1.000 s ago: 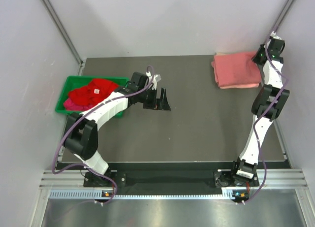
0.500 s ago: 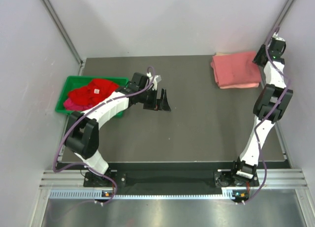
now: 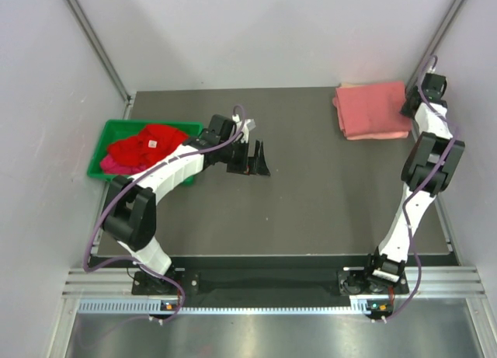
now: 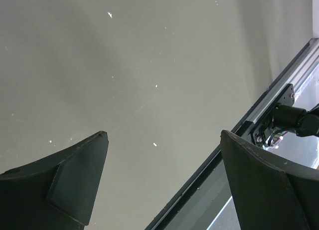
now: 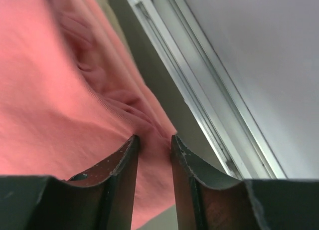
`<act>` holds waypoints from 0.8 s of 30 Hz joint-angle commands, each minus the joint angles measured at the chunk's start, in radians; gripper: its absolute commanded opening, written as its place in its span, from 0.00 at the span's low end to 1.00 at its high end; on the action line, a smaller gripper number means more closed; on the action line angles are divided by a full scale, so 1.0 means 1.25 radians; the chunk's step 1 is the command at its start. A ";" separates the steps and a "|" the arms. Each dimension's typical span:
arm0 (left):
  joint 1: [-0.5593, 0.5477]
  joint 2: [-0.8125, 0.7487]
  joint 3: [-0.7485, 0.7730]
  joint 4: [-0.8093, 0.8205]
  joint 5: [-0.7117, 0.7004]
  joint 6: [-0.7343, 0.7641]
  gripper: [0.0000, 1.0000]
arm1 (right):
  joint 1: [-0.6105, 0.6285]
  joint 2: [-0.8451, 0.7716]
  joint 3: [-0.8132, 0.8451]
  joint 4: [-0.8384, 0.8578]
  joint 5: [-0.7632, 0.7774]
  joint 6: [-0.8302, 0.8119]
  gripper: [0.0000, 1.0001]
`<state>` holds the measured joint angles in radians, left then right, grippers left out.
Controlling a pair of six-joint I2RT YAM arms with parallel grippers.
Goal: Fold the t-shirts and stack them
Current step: Neatly place the folded tshirt to the corner, then reset both grippers
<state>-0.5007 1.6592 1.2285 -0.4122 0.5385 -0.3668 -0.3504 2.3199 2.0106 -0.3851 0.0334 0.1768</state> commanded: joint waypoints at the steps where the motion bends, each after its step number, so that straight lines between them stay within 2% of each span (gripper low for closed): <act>1: -0.003 -0.007 0.026 0.012 0.012 0.014 0.99 | -0.025 -0.026 -0.030 0.006 0.056 0.023 0.32; 5: -0.004 -0.013 0.023 0.012 0.013 0.012 0.99 | -0.026 -0.057 -0.011 -0.004 0.058 0.022 0.31; 10: -0.004 -0.025 0.031 0.008 0.005 0.021 0.99 | -0.023 -0.090 0.043 -0.127 0.053 0.036 0.31; 15: -0.003 -0.067 0.059 -0.016 -0.054 0.049 0.99 | 0.008 -0.306 -0.118 -0.205 -0.009 0.077 0.42; 17: -0.002 -0.106 0.060 -0.005 -0.065 0.055 0.99 | 0.046 -0.433 -0.233 -0.223 -0.023 0.095 0.50; 18: -0.002 -0.120 0.063 0.006 -0.074 0.055 0.99 | 0.076 -0.479 -0.277 -0.225 -0.067 0.108 0.52; 20: -0.001 -0.165 0.069 0.018 -0.079 0.055 0.99 | 0.114 -0.614 -0.397 -0.221 -0.098 0.120 0.63; 21: -0.001 -0.180 0.073 0.020 -0.082 0.053 0.99 | 0.157 -0.663 -0.440 -0.211 -0.132 0.130 0.70; 22: -0.001 -0.210 0.076 0.020 -0.085 0.049 0.99 | 0.179 -0.757 -0.513 -0.198 -0.154 0.131 0.96; 24: -0.001 -0.244 0.087 0.019 -0.080 0.033 0.99 | 0.233 -0.848 -0.569 -0.177 -0.215 0.155 1.00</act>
<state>-0.5003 1.4593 1.2770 -0.4324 0.4477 -0.3229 -0.1413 1.4147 1.4006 -0.6155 -0.0875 0.3149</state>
